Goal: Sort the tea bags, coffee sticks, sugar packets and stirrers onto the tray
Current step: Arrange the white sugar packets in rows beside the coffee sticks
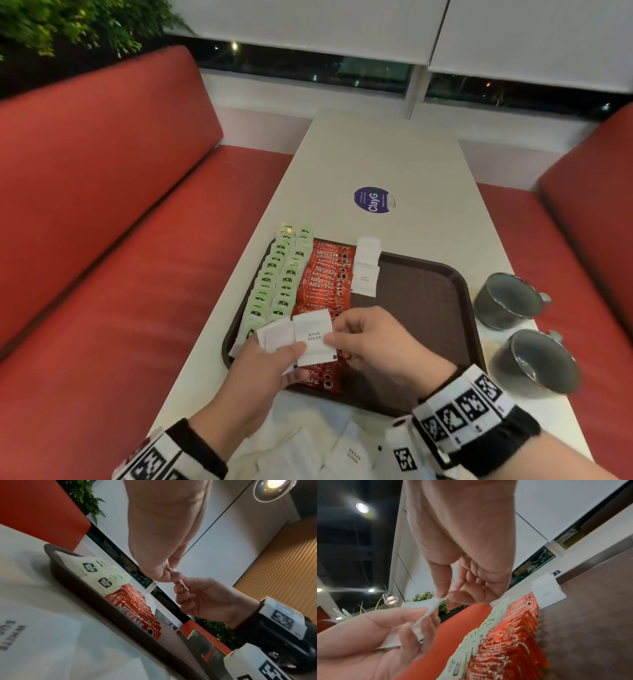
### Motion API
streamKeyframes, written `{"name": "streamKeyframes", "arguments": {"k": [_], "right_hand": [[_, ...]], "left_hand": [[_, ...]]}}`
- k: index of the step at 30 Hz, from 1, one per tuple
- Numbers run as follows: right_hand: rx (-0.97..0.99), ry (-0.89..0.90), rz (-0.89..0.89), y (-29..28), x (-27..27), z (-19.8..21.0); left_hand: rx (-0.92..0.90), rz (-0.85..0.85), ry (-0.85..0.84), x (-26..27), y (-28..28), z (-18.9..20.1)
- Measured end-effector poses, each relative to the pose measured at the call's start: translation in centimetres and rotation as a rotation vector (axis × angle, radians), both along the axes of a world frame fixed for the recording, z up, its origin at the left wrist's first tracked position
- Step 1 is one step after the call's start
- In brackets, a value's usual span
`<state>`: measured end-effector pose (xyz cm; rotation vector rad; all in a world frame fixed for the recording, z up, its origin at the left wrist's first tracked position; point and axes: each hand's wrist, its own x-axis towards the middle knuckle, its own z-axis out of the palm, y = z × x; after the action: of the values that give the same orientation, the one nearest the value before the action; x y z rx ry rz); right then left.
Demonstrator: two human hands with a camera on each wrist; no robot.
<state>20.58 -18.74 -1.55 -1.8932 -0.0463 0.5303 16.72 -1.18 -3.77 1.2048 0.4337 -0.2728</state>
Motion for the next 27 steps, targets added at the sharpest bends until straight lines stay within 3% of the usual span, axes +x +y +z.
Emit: {"name": "streamKeyframes", "arguments": {"k": [4, 6, 10, 13, 22, 27], "right_hand": [[0.044, 0.018, -0.028, -0.5, 0.2, 0.0], [0.101, 0.043, -0.156, -1.4, 1.4, -0.1], [-0.046, -0.019, -0.427, -4.4, 5.9, -1.7], [-0.095, 0.056, -0.519, -5.7, 9.0, -3.8], [-0.179, 0.357, -0.481, -4.6, 12.6, -6.2], [-0.167, 0.352, -0.49, -4.1, 12.4, -5.1]], "left_hand": [[-0.008, -0.034, 0.016, 0.1, -0.5, 0.4], [-0.03, -0.039, 0.027, 0.1, -0.3, 0.7], [-0.138, 0.005, 0.077, -0.1, 0.9, 0.9], [-0.136, 0.002, 0.081, -0.7, 1.6, 0.9], [0.014, -0.095, 0.083, -2.0, 2.6, 0.8], [0.056, -0.099, 0.065, -1.6, 2.5, 0.7]]}}
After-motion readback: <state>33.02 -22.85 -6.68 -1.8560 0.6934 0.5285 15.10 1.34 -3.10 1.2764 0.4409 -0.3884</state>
